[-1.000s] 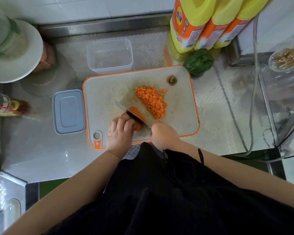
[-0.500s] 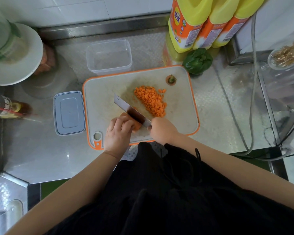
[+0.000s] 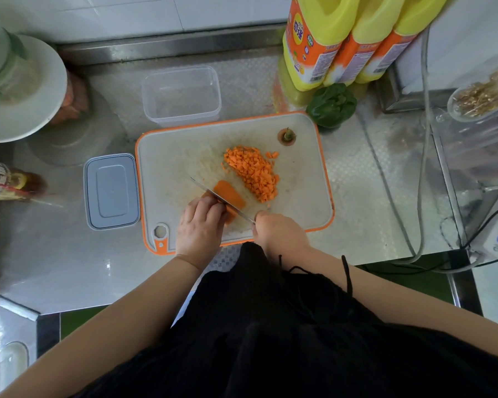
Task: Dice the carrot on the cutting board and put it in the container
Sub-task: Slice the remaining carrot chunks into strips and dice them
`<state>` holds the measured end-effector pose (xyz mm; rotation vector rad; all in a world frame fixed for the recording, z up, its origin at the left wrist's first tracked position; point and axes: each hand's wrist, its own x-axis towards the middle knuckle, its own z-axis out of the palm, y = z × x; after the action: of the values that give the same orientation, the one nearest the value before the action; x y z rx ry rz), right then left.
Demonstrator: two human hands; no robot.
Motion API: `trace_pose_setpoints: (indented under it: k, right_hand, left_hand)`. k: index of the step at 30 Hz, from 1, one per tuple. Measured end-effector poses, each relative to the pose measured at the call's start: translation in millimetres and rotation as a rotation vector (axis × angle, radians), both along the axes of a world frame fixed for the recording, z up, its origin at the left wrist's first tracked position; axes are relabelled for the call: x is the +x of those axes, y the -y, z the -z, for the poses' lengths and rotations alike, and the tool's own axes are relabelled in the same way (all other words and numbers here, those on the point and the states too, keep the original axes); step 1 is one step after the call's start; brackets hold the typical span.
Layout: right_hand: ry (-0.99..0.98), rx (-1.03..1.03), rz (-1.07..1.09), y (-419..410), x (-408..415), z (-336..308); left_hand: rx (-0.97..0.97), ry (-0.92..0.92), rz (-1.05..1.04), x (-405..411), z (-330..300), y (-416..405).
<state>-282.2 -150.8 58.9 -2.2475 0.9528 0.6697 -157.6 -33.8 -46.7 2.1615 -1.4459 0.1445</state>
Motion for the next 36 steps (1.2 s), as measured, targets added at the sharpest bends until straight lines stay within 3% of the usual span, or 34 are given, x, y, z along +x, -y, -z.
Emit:
trace_pose_setpoints:
  k: [16, 27, 36]
  right_hand:
    - [-0.132, 0.022, -0.064, 0, 21, -25]
    - [-0.119, 0.043, 0.032, 4, 27, 9]
    - [-0.031, 0.011, 0.01, -4, 15, -9]
  left_hand:
    - [-0.012, -0.015, -0.04, -5, 21, -3]
    - [0.035, -0.015, -0.024, -5, 18, -5]
    - [-0.021, -0.035, -0.015, -3, 15, -5]
